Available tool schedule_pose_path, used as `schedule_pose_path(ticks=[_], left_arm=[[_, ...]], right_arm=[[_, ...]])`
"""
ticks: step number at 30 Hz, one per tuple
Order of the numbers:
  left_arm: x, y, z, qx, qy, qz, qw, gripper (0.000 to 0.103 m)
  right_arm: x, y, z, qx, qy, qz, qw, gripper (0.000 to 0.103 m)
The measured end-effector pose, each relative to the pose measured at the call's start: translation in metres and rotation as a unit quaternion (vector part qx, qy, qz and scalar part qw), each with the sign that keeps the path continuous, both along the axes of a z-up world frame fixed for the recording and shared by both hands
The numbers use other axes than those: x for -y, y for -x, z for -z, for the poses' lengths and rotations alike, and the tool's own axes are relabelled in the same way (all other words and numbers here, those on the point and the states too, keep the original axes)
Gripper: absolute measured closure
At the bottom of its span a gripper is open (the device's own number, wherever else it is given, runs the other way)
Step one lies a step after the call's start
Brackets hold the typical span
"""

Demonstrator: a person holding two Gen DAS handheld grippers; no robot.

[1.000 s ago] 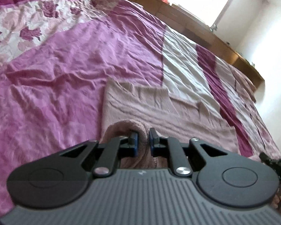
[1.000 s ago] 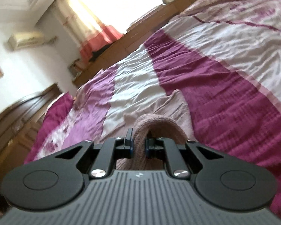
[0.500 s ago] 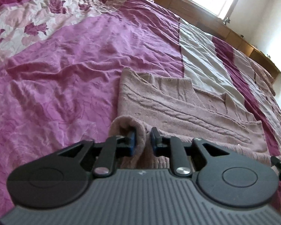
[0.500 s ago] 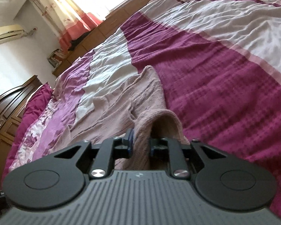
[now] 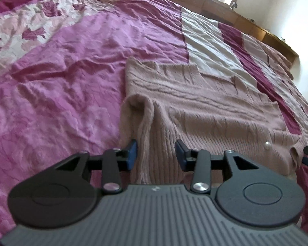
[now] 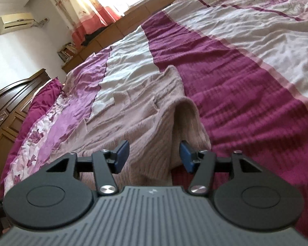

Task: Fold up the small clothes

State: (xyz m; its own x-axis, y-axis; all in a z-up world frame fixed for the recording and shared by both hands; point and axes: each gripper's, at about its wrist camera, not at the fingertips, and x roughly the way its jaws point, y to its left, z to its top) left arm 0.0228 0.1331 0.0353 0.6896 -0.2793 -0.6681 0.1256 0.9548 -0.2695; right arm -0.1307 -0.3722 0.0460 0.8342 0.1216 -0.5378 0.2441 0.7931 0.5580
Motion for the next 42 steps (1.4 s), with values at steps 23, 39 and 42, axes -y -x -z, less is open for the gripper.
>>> schedule_pose_path(ticks=[23,39,42], left_arm=[[0.011,-0.005,0.019,-0.026,-0.003,-0.002,0.9997,0.061],[0.008,-0.001,0.001,-0.026,0.034,0.002,0.9991,0.091],[0.005,-0.002,-0.009,-0.019,0.067,0.003,0.9976,0.091]], right_arm=[[-0.018,-0.041,0.01,-0.05,-0.032,0.003,0.998,0.036],[0.0,-0.024,0.001,-0.026,-0.062,0.002,0.998,0.09],[0.003,-0.024,-0.011,0.004,-0.078,-0.012,0.997,0.09]])
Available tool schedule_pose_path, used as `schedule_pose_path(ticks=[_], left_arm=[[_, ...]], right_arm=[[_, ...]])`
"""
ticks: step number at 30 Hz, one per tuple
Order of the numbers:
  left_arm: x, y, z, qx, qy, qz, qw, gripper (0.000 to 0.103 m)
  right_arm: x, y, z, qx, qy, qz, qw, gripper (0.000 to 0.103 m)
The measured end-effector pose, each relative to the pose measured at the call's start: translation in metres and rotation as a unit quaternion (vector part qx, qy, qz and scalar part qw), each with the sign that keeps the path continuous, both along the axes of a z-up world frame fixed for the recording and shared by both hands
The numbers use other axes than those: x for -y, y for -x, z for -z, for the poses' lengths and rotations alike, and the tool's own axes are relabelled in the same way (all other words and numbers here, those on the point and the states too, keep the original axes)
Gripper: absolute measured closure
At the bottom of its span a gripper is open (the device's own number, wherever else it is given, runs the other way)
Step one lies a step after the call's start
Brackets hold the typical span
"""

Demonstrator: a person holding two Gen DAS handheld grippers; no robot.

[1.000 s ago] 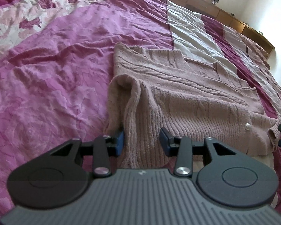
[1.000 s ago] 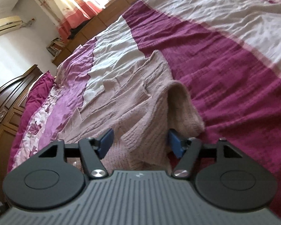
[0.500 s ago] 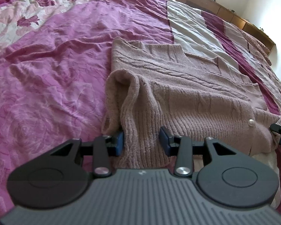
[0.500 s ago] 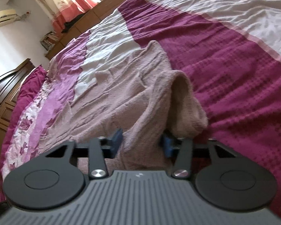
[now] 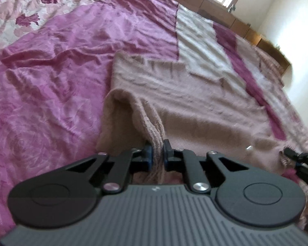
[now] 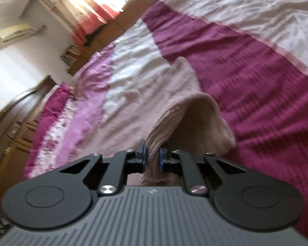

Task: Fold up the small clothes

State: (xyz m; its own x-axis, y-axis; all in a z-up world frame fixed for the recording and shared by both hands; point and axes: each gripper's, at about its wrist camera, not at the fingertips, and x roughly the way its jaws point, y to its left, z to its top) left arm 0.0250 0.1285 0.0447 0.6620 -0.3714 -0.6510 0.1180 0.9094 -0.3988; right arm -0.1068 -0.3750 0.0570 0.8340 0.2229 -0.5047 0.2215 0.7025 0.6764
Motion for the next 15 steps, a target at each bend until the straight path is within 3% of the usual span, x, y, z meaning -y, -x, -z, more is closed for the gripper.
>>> schedule_pose_path(ticks=[7,15], left_arm=[[-0.004,-0.012,-0.041,0.047,0.05,-0.013,0.9975,0.092],[-0.004,-0.037,-0.088,0.121,0.05,-0.034,0.9908,0.093]], right_arm=[[0.005,-0.013,-0.033,0.067,-0.029,-0.022,0.997,0.091],[0.016,-0.044,-0.064,0.109,-0.041,-0.017,0.993,0.091]])
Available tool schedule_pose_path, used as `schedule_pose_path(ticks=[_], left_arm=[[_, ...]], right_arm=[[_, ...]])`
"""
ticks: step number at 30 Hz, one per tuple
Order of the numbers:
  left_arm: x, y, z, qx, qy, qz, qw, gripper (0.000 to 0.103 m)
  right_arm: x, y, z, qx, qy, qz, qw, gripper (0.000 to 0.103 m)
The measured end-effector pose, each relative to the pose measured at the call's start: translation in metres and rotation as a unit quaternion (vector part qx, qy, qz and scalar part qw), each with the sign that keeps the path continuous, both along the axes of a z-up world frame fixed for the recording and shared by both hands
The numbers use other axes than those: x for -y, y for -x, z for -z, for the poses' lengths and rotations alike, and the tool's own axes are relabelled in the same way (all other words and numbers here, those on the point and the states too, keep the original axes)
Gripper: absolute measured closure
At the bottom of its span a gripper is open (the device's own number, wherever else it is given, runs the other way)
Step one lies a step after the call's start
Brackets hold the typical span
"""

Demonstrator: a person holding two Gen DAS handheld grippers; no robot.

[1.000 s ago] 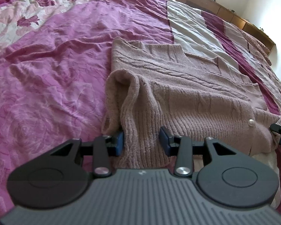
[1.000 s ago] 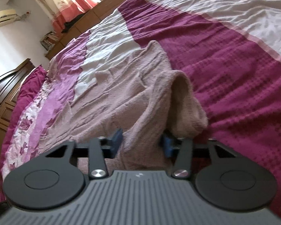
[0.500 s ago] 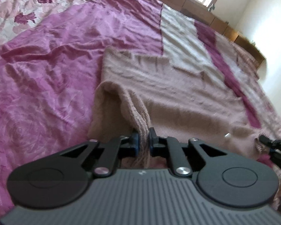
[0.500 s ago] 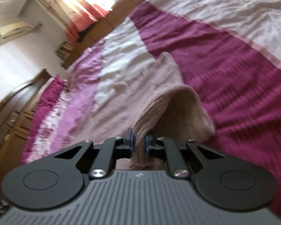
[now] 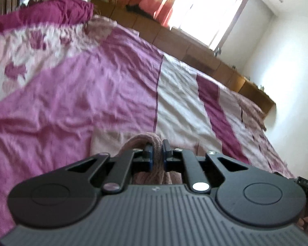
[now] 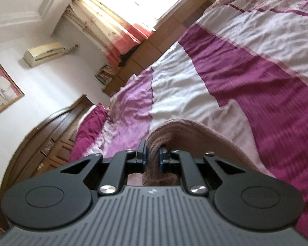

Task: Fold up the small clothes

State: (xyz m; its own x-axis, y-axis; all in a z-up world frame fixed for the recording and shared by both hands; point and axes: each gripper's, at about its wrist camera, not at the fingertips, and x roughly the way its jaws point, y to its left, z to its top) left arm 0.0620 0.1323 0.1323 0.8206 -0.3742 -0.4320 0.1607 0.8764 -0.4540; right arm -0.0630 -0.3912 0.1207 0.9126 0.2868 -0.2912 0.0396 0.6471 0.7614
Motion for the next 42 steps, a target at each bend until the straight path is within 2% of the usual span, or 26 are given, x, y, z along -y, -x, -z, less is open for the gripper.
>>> schedule_pose_path(ticks=[4,8,13,18,21,22,25,27,32,36,39,42], left_arm=[[0.002,-0.025,-0.006,0.014,-0.008,-0.019,0.9997,0.093],[0.008,-0.06,0.007,0.002,-0.025,-0.036,0.999,0.093],[0.022,-0.105,0.043,-0.032,-0.068,-0.052,0.9959,0.093],[0.035,-0.126,0.077,-0.058,-0.126,-0.053,0.9889,0.091],[0.036,-0.125,0.09,-0.066,-0.148,-0.051,0.9855,0.09],[0.036,-0.124,0.093,-0.069,-0.154,-0.05,0.9845,0.089],[0.031,-0.117,0.095,-0.079,-0.151,-0.047,0.9843,0.075],[0.027,-0.112,0.093,-0.081,-0.138,-0.037,0.9864,0.069],[0.027,-0.094,0.085,-0.077,-0.118,0.008,0.99,0.068],[0.039,-0.092,0.087,-0.092,-0.1,0.07,0.9883,0.068],[0.052,-0.099,0.091,-0.093,-0.115,0.095,0.9844,0.068],[0.062,-0.117,0.098,-0.097,-0.132,0.089,0.9824,0.069]], right_arm=[[0.006,-0.022,-0.012,0.019,0.01,0.013,1.0,0.091],[0.011,-0.057,-0.002,0.012,0.009,0.035,0.999,0.091],[0.009,-0.101,0.04,-0.031,0.033,0.061,0.997,0.091],[0.008,-0.124,0.085,-0.091,0.052,0.083,0.991,0.089],[0.011,-0.123,0.103,-0.112,0.043,0.088,0.989,0.065],[0.013,-0.121,0.105,-0.11,0.04,0.09,0.989,0.06],[0.017,-0.114,0.106,-0.107,0.029,0.08,0.991,0.046],[0.017,-0.109,0.1,-0.109,0.033,0.069,0.991,0.041],[0.007,-0.113,0.088,-0.118,0.059,0.0,0.991,0.038],[-0.001,-0.132,0.087,-0.125,0.047,-0.056,0.989,0.038],[-0.008,-0.149,0.085,-0.127,0.047,-0.075,0.988,0.038],[-0.008,-0.164,0.085,-0.126,0.038,-0.061,0.989,0.038]])
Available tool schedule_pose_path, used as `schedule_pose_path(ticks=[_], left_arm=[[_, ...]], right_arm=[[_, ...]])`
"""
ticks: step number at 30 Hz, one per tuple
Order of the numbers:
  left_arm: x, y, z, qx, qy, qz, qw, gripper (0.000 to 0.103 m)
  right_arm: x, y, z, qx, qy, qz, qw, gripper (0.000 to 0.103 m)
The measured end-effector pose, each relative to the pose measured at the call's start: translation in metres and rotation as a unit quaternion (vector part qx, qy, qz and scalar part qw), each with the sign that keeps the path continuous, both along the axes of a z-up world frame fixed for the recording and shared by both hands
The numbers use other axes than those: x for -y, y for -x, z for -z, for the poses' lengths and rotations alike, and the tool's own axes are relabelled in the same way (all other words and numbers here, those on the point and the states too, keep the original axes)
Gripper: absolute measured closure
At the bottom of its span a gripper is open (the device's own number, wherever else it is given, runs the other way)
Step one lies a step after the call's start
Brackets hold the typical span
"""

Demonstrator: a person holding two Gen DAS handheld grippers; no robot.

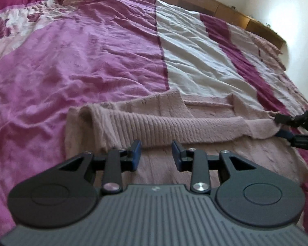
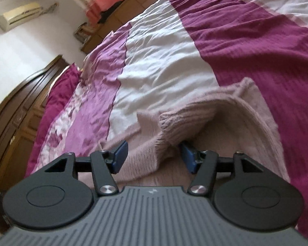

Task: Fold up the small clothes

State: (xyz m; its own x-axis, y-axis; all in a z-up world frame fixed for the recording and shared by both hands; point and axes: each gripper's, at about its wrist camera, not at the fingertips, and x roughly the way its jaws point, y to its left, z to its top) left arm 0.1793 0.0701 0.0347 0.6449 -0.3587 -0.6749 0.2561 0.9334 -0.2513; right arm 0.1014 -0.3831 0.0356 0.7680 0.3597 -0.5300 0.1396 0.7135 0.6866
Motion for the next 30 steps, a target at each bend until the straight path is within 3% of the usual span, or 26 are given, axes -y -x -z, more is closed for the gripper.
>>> schedule_pose_path(ticks=[9,17,25,30], left_arm=[[0.002,-0.03,-0.014,0.043,-0.023,-0.061,0.9969,0.068],[-0.01,-0.018,-0.033,0.068,-0.012,-0.062,0.9957,0.068],[-0.013,-0.001,-0.037,0.06,0.001,-0.017,0.9981,0.068],[-0.009,0.009,-0.025,0.042,-0.005,0.037,0.9984,0.068]], right_arm=[[0.011,-0.023,-0.007,0.027,-0.006,0.086,0.996,0.032],[0.021,-0.001,-0.006,0.05,-0.003,0.102,0.994,0.032],[0.037,0.02,-0.009,0.056,0.015,0.107,0.993,0.032],[0.035,0.029,-0.015,0.061,0.089,0.111,0.988,0.033]])
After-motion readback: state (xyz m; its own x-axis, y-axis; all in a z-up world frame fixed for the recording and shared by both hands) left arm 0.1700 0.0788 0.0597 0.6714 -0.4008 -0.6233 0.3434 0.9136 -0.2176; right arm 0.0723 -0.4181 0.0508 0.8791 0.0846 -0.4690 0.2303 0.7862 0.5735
